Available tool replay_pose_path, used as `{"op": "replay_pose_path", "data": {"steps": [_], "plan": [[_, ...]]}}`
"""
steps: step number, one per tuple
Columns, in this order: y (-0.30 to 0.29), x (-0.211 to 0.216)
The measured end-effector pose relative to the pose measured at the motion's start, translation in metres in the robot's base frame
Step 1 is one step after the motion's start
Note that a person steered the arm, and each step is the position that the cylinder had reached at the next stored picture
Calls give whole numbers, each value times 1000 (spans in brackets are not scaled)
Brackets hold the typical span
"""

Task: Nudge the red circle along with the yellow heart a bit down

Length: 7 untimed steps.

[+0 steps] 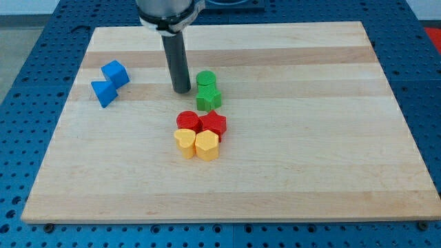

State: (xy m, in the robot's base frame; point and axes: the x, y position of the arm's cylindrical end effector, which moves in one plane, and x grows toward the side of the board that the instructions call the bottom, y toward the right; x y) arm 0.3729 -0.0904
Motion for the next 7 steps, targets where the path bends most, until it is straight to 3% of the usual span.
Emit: {"op": "replay_pose_path", "data": {"steps": [3,7], "plan": [[-12,50],[5,41]]}}
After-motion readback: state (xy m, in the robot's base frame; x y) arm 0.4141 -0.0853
